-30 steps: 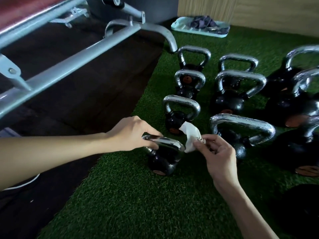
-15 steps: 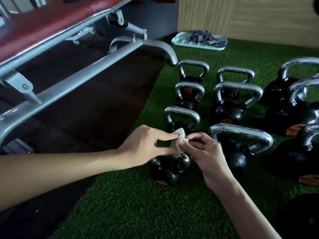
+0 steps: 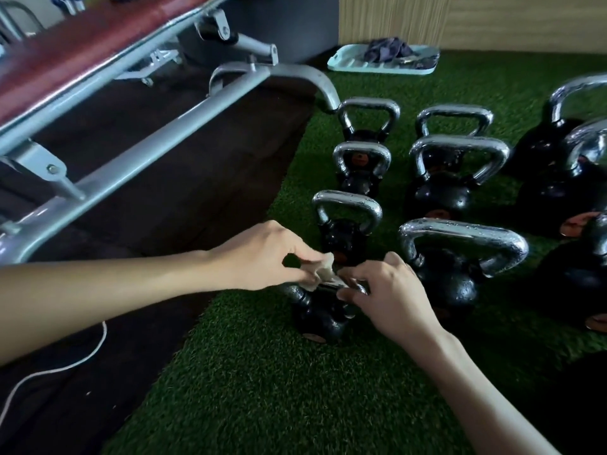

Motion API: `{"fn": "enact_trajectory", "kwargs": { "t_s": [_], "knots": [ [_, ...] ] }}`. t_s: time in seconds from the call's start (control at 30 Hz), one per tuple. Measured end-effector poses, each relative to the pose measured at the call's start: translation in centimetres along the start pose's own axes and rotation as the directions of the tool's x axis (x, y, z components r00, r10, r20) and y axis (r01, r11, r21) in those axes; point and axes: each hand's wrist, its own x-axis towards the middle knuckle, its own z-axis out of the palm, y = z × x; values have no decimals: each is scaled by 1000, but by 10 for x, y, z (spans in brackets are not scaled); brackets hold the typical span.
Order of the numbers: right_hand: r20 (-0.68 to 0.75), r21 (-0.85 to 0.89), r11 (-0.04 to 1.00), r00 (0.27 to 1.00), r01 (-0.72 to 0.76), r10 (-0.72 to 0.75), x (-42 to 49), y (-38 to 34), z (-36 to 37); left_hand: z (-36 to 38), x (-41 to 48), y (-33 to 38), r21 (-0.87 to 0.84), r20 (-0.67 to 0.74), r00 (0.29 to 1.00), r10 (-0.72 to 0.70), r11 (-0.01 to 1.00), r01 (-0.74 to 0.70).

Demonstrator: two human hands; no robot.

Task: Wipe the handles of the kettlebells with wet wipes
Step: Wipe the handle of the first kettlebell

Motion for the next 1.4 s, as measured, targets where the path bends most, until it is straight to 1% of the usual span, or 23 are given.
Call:
{"fn": "enact_trajectory", "kwargs": {
  "t_s": [0.07,0.13,0.2,0.23,0.3,0.37,0.43,0.5,0.57,0.63,0.7,0.73,0.8,0.87,0.93,1.0,1.07,1.2,1.3,1.4],
  "knots": [
    [-6,26,999,1000,-26,26,-8,17,1,4,7,10,87,41,999,22,996,-26],
    [-26,63,998,999,-22,24,-17,33,3,14,15,27,163,38,998,48,985,-54],
    [-28,95,995,999,-32,35,-22,49,3,29,24,45,260,-2,994,109,960,-105],
    [-27,100,994,998,-49,52,-23,55,2,38,28,52,284,-39,992,120,953,-104],
    [-23,100,993,998,-59,62,-25,63,0,48,38,60,280,-114,989,93,958,-58],
    [-26,105,994,999,-42,45,-26,64,-1,47,45,63,238,-125,991,45,971,-14],
    [-12,91,995,999,-41,42,-28,61,-3,38,42,60,202,-105,994,-1,979,22],
    [-6,70,995,998,-67,67,-30,56,-3,25,34,47,214,-85,994,-62,974,79],
    [-12,66,994,996,-91,92,-30,50,-1,15,28,36,197,-25,992,-125,972,128],
    [-26,85,992,995,-98,101,-32,45,0,13,31,32,193,29,991,-127,974,119],
    [-39,107,988,992,-112,117,-34,44,0,14,38,32,222,66,994,-86,973,69],
    [-43,118,986,991,-118,124,-34,46,-1,14,39,29,182,78,994,-77,981,61],
    [-46,143,981,989,-130,138,-36,50,-2,15,35,17,21,78,991,-109,994,108],
    [-39,163,975,987,-148,156,-38,53,-4,25,25,-2,-155,22,986,-163,974,164],
    [-36,182,971,986,-152,162,-39,55,-4,42,15,-10,-296,-72,980,-183,943,155],
    [-28,198,969,987,-148,156,-39,56,-4,56,11,-9,-318,-173,971,-166,942,104],
    [-23,196,970,988,-143,151,-39,56,-5,62,9,-7,-306,-226,962,-150,949,76],
    [-17,206,968,989,-142,148,-39,52,-3,85,-4,-25,-461,-291,918,-270,880,113],
    [-21,231,961,987,-150,159,-38,50,0,110,-13,-32,-541,-353,883,-311,837,79],
    [-28,269,950,985,-158,171,-36,52,-1,115,-8,-26,-542,-448,835,-320,840,31]
  ]
}}
